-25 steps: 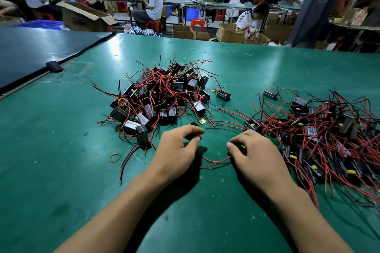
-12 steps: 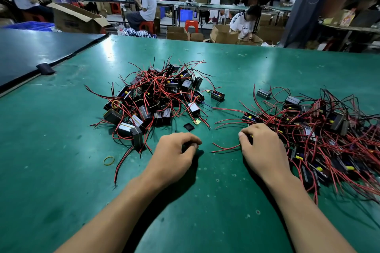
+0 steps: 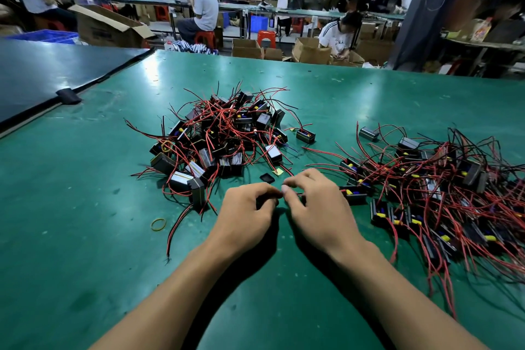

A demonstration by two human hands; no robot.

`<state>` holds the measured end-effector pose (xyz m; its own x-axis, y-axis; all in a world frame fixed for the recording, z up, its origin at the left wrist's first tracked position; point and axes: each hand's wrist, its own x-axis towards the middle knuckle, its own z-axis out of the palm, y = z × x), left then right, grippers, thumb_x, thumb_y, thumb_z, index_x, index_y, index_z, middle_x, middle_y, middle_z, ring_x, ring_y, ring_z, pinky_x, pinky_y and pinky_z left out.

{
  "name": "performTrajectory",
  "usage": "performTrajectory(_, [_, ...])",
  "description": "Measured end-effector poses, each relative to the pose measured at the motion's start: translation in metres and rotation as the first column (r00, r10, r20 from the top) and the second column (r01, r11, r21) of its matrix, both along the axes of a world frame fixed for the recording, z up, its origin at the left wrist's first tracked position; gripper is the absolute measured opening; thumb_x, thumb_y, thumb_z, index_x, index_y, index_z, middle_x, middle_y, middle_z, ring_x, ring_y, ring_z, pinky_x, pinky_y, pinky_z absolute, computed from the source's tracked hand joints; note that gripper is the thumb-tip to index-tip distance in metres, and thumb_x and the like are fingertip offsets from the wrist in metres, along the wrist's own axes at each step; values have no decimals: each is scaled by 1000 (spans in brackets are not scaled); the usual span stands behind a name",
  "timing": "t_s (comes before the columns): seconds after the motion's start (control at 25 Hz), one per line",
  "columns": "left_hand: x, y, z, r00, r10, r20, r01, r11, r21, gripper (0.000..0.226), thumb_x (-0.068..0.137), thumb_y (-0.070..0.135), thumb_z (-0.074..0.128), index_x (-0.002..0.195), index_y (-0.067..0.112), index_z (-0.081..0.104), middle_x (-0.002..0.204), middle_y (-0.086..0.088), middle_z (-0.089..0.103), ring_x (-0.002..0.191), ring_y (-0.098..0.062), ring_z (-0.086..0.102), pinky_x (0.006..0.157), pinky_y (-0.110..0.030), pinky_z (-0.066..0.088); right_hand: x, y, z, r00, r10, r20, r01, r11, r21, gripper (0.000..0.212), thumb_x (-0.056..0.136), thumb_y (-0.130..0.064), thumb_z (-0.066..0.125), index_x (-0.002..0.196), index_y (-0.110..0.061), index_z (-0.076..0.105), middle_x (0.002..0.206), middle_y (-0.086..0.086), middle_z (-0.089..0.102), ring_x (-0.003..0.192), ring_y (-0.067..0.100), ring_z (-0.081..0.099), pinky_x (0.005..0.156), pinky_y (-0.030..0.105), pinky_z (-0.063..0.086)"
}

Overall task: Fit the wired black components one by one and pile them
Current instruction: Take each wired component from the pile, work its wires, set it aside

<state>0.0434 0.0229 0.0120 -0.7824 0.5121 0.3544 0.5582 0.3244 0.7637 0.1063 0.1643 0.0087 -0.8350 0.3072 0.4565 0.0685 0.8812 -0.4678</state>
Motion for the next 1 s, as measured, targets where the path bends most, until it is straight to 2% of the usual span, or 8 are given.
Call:
performTrajectory(0.08, [-2, 0, 0, 998, 42, 44, -43, 999, 19, 18, 87, 7, 64, 94, 15, 78, 90, 6, 76, 79, 4, 63, 79, -7, 46, -28, 4, 5, 996, -84, -40, 78, 989, -126, 20, 98, -27, 55, 105, -18, 72, 108, 3, 67, 97, 22, 61, 87, 32, 48])
performTrajectory(0.16, [-3, 0, 0, 993, 66, 98, -69, 997, 35, 17, 87, 7, 64, 92, 15, 78, 88, 6, 76, 76, 5, 61, 76, -6, 44, -58, 26, 17, 950, -295, -99, 256, 923, -287, 25, 100, -21, 51, 113, -10, 69, 115, 13, 66, 99, 25, 58, 87, 29, 41])
performTrajectory(0.24, [-6, -1, 0, 985, 91, 149, -100, 993, 56, 17, 87, 8, 64, 91, 16, 78, 87, 7, 75, 76, 3, 63, 74, -6, 45, -86, 56, 27, 888, -460, -8, 423, 823, -380, 31, 99, -16, 48, 124, -4, 63, 128, 19, 58, 107, 30, 56, 90, 31, 40])
performTrajectory(0.36, [-16, -4, 1, 963, 151, 223, -178, 979, 102, 18, 86, 10, 64, 89, 19, 79, 82, 10, 74, 78, 0, 66, 75, -15, 51, -115, 87, 22, 869, -428, 246, 474, 864, -168, 35, 92, -9, 55, 126, -5, 61, 134, 21, 52, 117, 36, 54, 98, 36, 43])
performTrajectory(0.52, [-20, -6, 0, 950, 155, 270, -192, 974, 117, 19, 87, 12, 62, 87, 22, 78, 80, 12, 73, 76, -2, 67, 74, -24, 56, -138, 98, 19, 906, -252, 339, 293, 953, -73, 51, 92, -20, 65, 141, -15, 52, 146, 13, 52, 131, 32, 50, 108, 38, 43])
performTrajectory(0.76, [-20, -6, -1, 930, 137, 341, -192, 972, 133, 19, 88, 10, 61, 87, 20, 77, 76, 5, 74, 61, -7, 65, 68, -31, 59, -153, 85, 24, 898, -318, 305, 360, 928, -95, 10, 83, -21, 68, 90, -17, 73, 103, 14, 71, 95, 33, 65, 81, 32, 52])
performTrajectory(0.92, [-19, -8, 1, 930, 126, 347, -181, 975, 131, 17, 91, 10, 61, 91, 20, 75, 81, 5, 73, 69, -7, 66, 73, -26, 57, -140, 70, 49, 928, -373, 15, 321, 775, -544, 6, 75, -22, 71, 72, -18, 68, 78, 1, 69, 79, 26, 60, 73, 31, 53])
performTrajectory(1.0, [-16, -8, 3, 930, 110, 352, -175, 971, 160, 14, 94, 13, 60, 94, 17, 73, 81, -1, 74, 70, -11, 68, 68, -24, 56, -119, 56, 66, 930, -337, -146, 177, 759, -626, 11, 78, -30, 72, 71, -24, 66, 69, -13, 65, 71, 12, 58, 69, 28, 50])
